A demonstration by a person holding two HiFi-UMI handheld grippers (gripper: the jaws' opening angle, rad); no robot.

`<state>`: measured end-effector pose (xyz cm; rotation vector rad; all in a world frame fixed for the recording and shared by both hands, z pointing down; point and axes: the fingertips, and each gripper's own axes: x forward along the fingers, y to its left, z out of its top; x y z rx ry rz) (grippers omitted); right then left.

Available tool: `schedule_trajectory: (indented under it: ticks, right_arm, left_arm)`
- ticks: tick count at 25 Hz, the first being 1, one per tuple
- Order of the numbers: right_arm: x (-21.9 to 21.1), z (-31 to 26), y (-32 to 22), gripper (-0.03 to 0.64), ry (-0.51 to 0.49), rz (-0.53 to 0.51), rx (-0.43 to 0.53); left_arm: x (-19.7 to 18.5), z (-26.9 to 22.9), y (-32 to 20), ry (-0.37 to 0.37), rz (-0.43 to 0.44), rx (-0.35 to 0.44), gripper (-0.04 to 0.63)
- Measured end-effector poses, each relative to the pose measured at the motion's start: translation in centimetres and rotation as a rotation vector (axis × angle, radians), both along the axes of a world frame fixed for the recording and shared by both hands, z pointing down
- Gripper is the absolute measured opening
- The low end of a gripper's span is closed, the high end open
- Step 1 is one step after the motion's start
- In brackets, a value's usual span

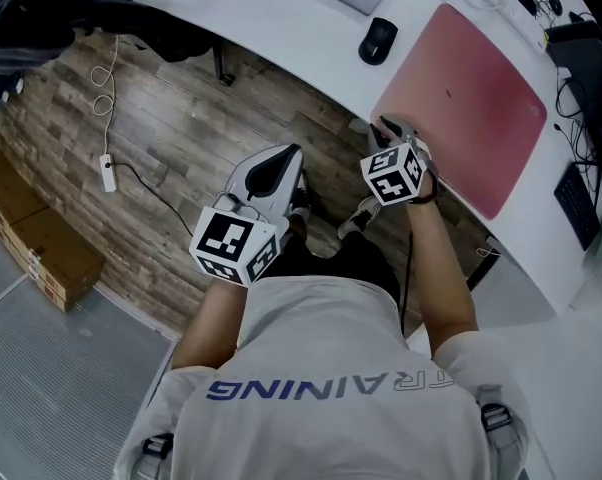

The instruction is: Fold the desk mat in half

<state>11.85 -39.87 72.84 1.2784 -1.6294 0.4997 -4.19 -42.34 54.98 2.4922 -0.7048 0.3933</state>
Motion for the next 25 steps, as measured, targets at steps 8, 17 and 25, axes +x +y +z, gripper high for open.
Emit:
schedule_trajectory:
  ticks: [8,17,25]
  right_arm:
    - [1.3,-3.7,0.7,0.028,-0.109,0.113,0.121]
    - [6.6,-9.1,4.3,0.026,-0.128,0.248,0.249]
    - [12.7,-12.3,10.7,0.026,-0.117,0.398,0.309]
  left_arm:
    - [2.2,-1.2,0.7,0.006,0.029,0.025,0.000]
    - [7.1,-4.6,3.1,0.035,0.115,0.088,0.000]
    - [13.6,-7.9,6.9,0.057,0.237,0.157,0.000]
